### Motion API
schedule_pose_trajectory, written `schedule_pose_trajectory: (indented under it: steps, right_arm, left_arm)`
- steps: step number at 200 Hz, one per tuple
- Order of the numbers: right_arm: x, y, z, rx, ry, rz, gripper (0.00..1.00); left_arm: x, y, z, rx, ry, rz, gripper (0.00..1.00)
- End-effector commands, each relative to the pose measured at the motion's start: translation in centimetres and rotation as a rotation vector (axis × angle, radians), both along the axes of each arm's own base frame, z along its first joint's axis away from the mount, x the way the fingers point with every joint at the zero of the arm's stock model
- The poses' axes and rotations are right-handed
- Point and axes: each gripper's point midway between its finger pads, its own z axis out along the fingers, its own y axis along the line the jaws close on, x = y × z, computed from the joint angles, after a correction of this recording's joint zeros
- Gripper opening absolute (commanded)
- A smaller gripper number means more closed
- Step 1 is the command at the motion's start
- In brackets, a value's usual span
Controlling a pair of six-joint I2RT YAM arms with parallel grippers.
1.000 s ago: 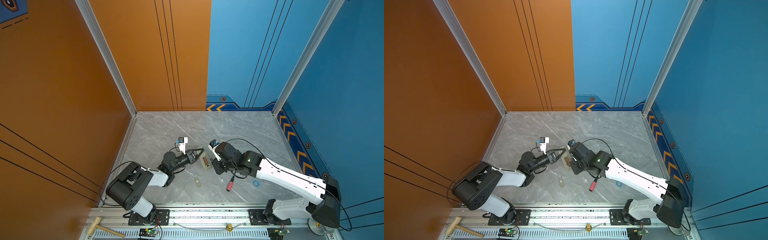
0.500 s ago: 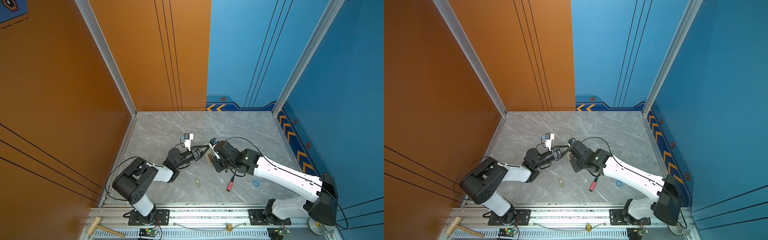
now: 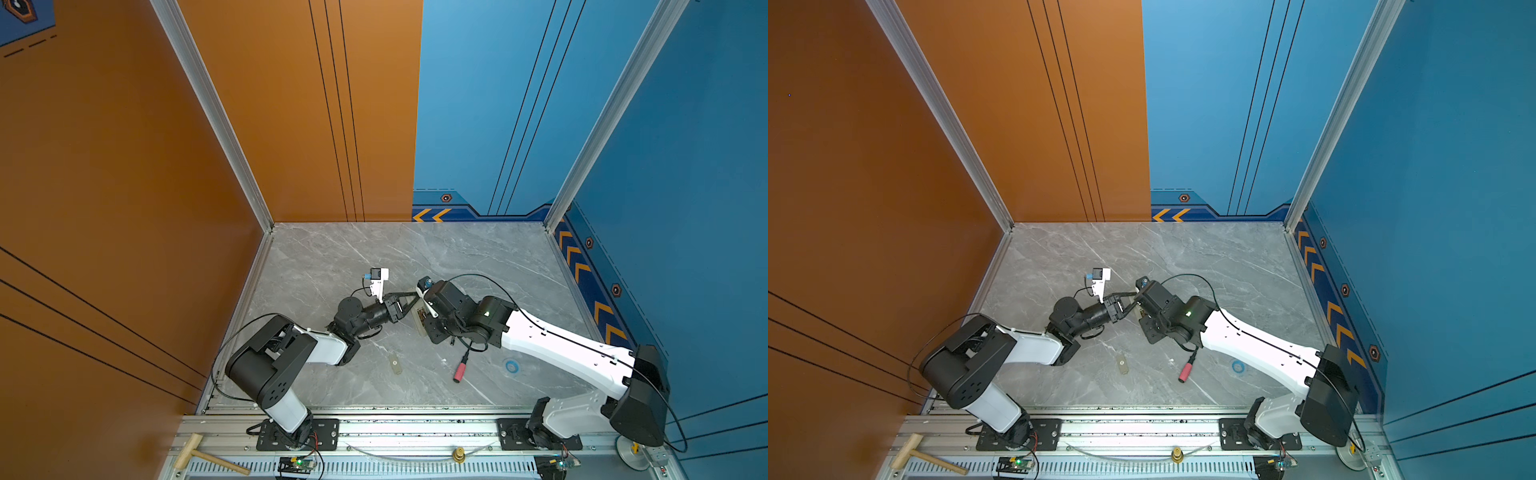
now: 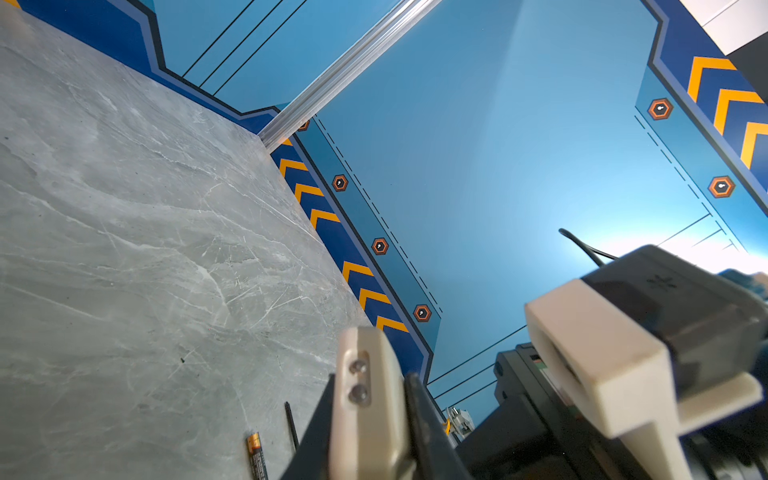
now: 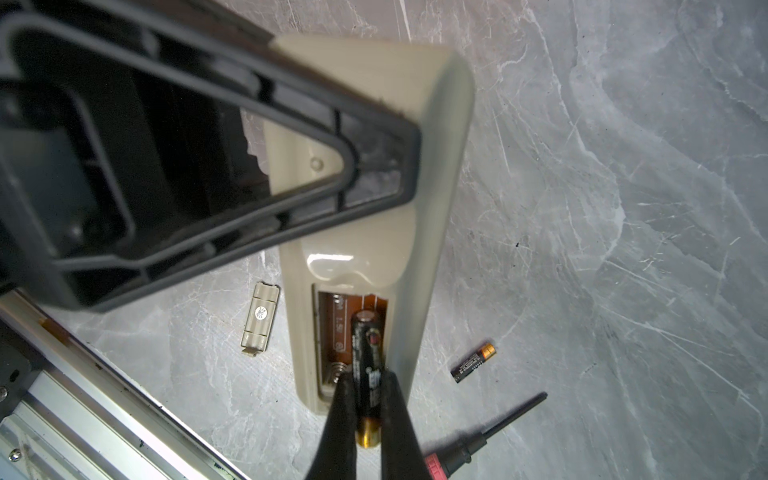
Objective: Load the batteries into the remote control
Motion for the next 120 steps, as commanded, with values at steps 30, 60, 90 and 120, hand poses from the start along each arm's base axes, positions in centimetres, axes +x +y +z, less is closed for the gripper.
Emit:
schedule_pose_trajectory:
  steps: [30, 60, 90, 120]
  right_arm:
    - [0.64, 0.72, -0.07, 0.012, 0.003, 0.014, 0.0]
    - [0.74, 0.83, -0.01, 0.019, 0.002, 0.016, 0.0]
    - [0.8, 0.93, 0.09, 0.022, -0.001, 0.019, 0.0]
    - [1.0, 0.66, -0.28, 0.0, -0.008, 0.011, 0.0]
  left_arm:
    - [-0.43, -0.75, 1.98, -0.051, -0.037, -0.031, 0.0]
    - [-0.43, -0.92, 2.14, -0.057, -0.033, -0.033, 0.0]
    - [-0.36, -1.07, 1.9, -0.059, -0.017, -0.032, 0.0]
    - [0.12, -1.06, 1.31, -0.06, 0.012, -0.012, 0.0]
